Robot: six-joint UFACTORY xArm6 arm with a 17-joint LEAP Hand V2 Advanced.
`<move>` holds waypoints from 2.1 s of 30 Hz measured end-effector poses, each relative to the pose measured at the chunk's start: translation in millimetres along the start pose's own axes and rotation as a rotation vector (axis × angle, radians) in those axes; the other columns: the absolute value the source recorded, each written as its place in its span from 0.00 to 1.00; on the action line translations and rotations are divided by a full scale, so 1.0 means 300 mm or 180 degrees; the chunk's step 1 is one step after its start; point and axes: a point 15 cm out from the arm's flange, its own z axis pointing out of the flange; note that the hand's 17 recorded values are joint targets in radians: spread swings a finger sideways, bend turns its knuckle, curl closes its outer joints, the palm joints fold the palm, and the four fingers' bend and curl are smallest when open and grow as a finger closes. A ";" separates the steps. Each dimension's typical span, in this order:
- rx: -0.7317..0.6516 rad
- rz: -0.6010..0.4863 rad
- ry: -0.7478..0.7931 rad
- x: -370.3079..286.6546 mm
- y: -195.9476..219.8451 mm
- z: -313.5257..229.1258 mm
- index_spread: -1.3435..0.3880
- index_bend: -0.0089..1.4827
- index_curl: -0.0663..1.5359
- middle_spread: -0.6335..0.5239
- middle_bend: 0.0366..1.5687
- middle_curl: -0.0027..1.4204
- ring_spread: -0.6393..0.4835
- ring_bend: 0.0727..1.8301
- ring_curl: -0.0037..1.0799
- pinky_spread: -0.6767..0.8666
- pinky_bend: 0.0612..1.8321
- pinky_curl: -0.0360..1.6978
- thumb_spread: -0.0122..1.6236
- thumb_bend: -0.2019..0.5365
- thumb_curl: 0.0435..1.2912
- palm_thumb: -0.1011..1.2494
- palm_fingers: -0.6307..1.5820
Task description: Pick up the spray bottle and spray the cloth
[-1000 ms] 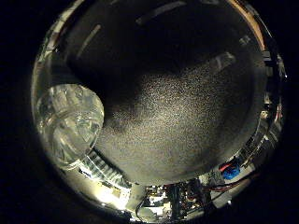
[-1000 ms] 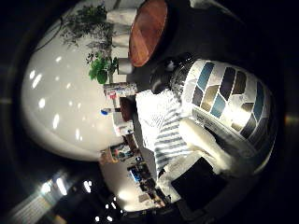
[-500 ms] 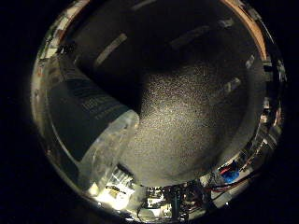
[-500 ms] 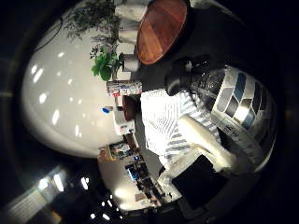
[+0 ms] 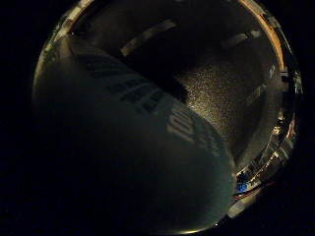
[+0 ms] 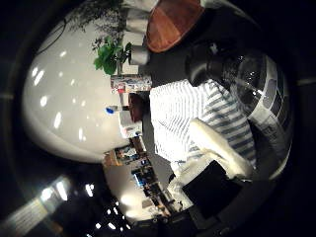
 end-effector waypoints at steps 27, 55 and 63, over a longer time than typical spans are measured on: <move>0.0002 -0.0021 0.0299 0.086 -0.013 0.000 0.62 0.23 0.29 0.36 0.39 0.46 0.33 0.53 0.52 0.23 0.45 0.34 0.39 0.24 0.49 0.88 0.54; 0.0146 -0.0003 0.0306 0.107 -0.054 -0.046 0.49 0.63 0.74 0.17 0.76 0.87 0.27 0.88 0.88 0.22 0.69 0.80 0.57 0.25 0.51 0.90 0.35; 0.0215 -0.0011 0.0256 0.088 -0.066 -0.085 0.49 0.64 0.76 0.17 0.77 0.87 0.28 0.90 0.88 0.24 0.69 0.82 0.57 0.25 0.51 0.91 0.34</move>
